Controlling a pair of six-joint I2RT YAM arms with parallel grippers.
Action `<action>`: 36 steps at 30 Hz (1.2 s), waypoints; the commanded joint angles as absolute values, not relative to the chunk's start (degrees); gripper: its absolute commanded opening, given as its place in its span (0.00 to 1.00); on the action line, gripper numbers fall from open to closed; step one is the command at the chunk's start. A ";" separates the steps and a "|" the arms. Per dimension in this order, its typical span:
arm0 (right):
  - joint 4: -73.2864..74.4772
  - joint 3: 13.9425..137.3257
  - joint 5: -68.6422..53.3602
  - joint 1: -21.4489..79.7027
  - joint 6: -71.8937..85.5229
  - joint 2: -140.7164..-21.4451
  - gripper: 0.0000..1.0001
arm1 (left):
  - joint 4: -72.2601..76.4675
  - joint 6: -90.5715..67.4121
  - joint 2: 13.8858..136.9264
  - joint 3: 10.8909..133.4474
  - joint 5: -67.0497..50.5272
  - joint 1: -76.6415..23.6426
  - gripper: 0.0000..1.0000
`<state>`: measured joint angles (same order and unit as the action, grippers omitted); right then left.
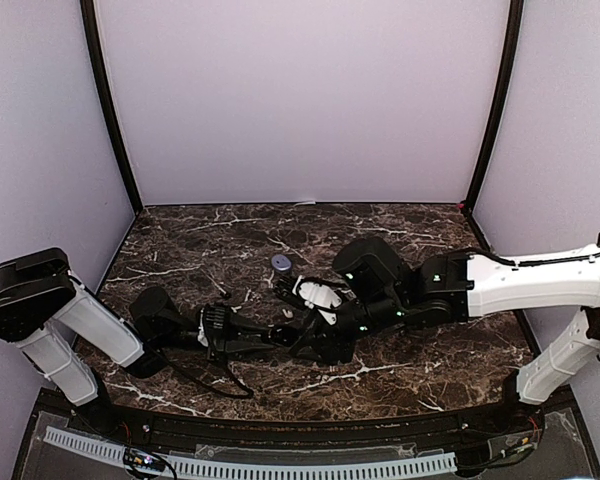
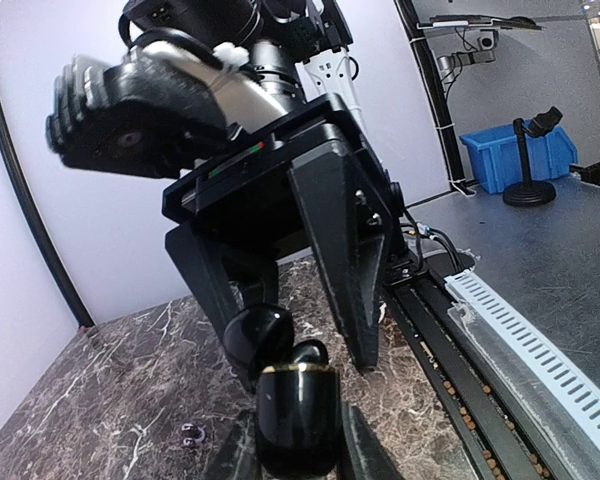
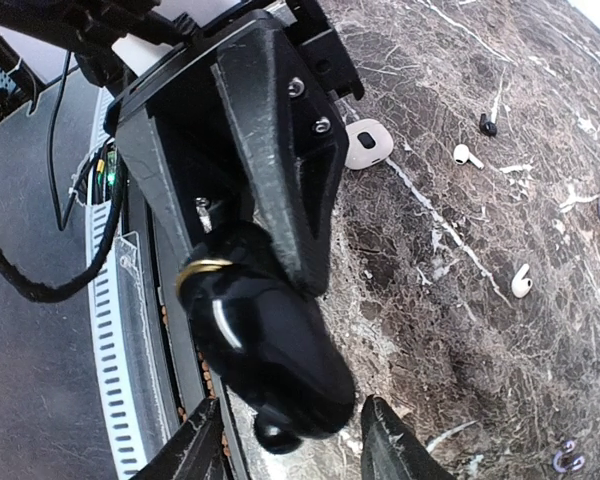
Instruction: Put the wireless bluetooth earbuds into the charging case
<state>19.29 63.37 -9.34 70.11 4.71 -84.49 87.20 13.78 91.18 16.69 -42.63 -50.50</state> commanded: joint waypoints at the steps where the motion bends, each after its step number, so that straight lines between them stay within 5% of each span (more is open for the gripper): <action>1: 17.89 62.52 -9.45 69.67 4.64 -82.03 0.54 | 90.36 12.68 91.41 15.87 -43.60 -50.98 0.00; 10: 18.23 59.86 -10.52 69.19 5.01 -78.47 0.64 | 91.66 11.62 91.98 15.34 -43.11 -50.98 0.00; 28: 17.95 57.13 -11.87 67.26 5.46 -75.10 0.64 | 96.54 8.35 94.42 15.05 -42.65 -50.71 0.00; 36: 10.49 50.17 -2.87 66.41 3.52 -70.18 0.65 | 96.78 6.77 93.78 14.53 -42.16 -50.71 0.00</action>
